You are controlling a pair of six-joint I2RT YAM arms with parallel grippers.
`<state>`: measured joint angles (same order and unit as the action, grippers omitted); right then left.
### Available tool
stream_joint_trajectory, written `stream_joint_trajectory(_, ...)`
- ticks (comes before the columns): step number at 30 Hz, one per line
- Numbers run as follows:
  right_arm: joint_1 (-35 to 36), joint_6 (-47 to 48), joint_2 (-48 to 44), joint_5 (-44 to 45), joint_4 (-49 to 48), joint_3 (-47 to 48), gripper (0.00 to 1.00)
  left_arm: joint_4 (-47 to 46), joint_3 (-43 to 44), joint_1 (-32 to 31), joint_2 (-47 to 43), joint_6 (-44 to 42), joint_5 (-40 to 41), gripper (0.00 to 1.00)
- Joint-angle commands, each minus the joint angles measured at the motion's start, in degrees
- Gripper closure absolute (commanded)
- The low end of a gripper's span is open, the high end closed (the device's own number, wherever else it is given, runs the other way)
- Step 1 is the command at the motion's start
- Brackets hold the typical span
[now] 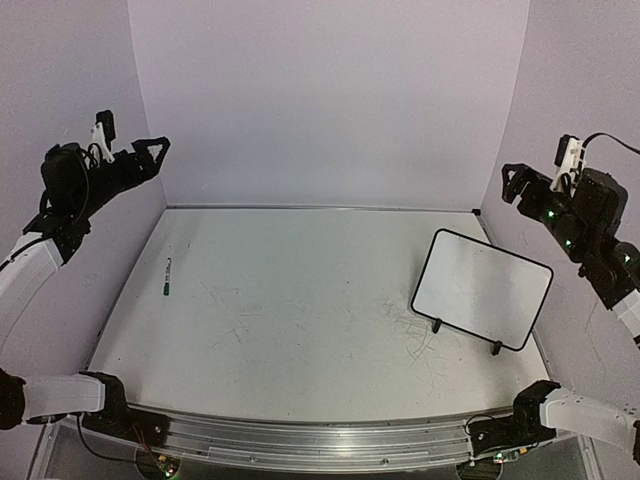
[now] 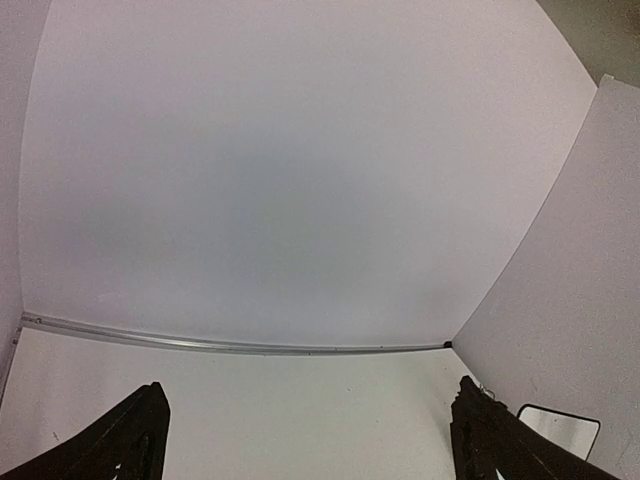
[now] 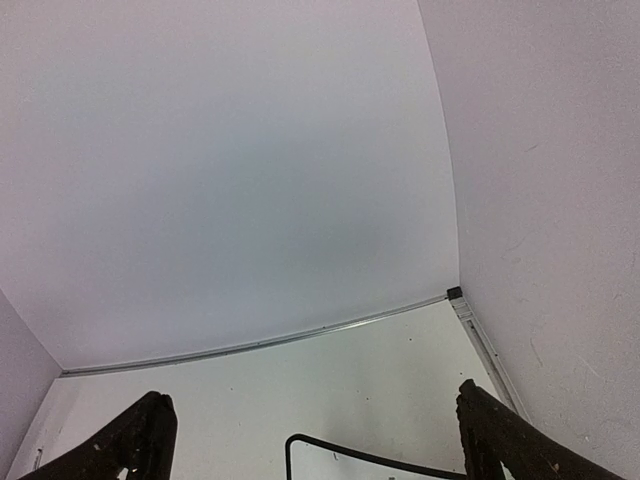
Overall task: Write a sentence on the whiteboard
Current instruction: Move the whiteboard to the corner of the board.
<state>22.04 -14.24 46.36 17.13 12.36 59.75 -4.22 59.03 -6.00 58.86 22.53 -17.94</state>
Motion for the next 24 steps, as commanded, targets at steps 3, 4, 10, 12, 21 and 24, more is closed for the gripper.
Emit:
stream_joint_trajectory(3,-0.2,0.0,-3.5,3.1,1.9,-1.2,0.02,1.0,2.9,0.1,3.1,1.3,-4.8,0.01)
stream_joint_trajectory(4,-0.2,-0.5,-4.4,3.2,2.1,-2.1,0.02,1.0,2.8,0.1,3.5,1.8,-5.2,0.01)
stream_joint_trajectory(10,-0.2,0.3,-7.6,1.2,3.1,-4.4,0.02,1.0,1.6,0.1,5.6,3.4,-7.0,0.00)
stream_joint_trajectory(12,-0.2,0.0,-7.8,0.6,3.5,-4.5,0.02,1.0,1.5,0.1,6.4,3.7,-8.1,0.01)
stream_joint_trajectory(21,0.0,-6.2,-0.8,-20.6,12.7,-5.2,0.02,1.0,-1.5,0.0,7.6,4.6,-10.6,0.01)
stream_joint_trajectory(24,2.5,-10.3,2.0,-24.2,11.4,-9.3,0.02,0.9,-1.8,0.0,9.3,4.7,-11.6,0.01)
